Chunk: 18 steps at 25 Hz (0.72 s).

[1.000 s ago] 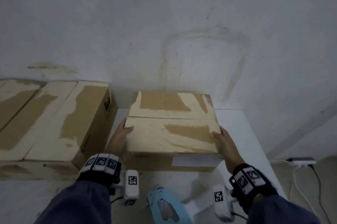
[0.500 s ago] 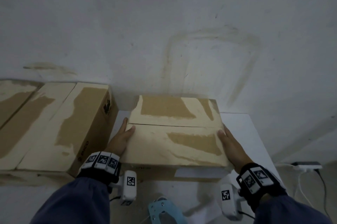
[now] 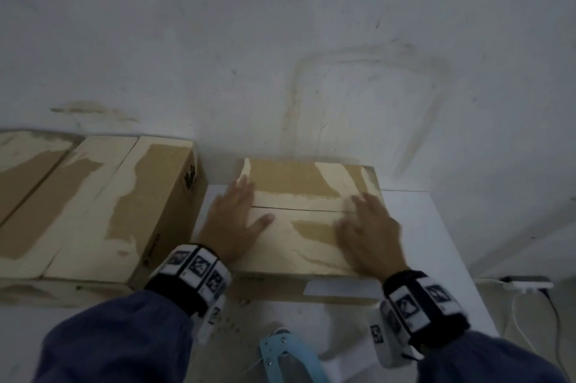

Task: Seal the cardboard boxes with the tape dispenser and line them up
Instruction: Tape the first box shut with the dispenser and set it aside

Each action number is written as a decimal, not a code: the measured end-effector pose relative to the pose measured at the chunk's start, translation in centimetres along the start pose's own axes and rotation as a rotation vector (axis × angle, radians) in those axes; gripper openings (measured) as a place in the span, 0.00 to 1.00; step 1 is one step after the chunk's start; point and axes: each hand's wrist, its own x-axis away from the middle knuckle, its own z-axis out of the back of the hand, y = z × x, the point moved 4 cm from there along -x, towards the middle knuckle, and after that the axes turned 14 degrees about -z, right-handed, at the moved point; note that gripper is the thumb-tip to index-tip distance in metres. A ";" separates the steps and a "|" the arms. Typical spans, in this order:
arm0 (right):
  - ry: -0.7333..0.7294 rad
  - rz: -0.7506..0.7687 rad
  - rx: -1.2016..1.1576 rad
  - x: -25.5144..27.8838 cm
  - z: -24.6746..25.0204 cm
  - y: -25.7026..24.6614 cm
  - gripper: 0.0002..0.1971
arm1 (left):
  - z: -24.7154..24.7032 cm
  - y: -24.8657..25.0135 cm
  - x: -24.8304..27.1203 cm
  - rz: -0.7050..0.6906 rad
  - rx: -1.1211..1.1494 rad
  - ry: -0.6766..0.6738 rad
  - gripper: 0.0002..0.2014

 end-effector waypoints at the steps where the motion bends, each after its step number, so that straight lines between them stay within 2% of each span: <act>1: -0.092 0.117 0.096 0.7 -1.3 -2.2 0.29 | -0.7 1.8 -0.4 -0.068 -0.018 -0.097 0.46; 3: -0.290 0.261 0.290 1.7 -4.4 -5.1 0.33 | -2.4 4.4 -1.1 -0.141 -0.007 -0.243 0.48; 5: -0.374 0.323 0.383 1.8 -6.0 -6.1 0.40 | -3.5 4.9 -1.4 -0.153 -0.030 -0.276 0.44; 7: -0.377 0.345 0.429 1.6 -6.4 -5.8 0.46 | -3.8 4.4 -1.5 -0.151 -0.082 -0.300 0.45; 9: -0.355 0.334 0.446 1.1 -5.8 -4.4 0.49 | -3.5 3.3 -1.2 -0.152 -0.140 -0.309 0.55; 11: -0.334 0.244 0.420 0.1 -4.3 -2.0 0.51 | -2.6 1.2 -0.6 -0.123 -0.162 -0.278 0.64; 12: -0.321 0.185 0.412 -0.4 -3.3 -0.4 0.50 | -2.2 -0.2 -0.2 -0.087 -0.154 -0.255 0.65; 15: -0.278 0.052 0.382 -1.3 -1.2 3.8 0.44 | -1.5 -2.6 0.9 0.019 -0.022 -0.176 0.57; 18: -0.282 0.053 0.223 -1.2 -1.0 4.6 0.42 | -1.5 -2.2 1.4 0.070 0.280 -0.061 0.38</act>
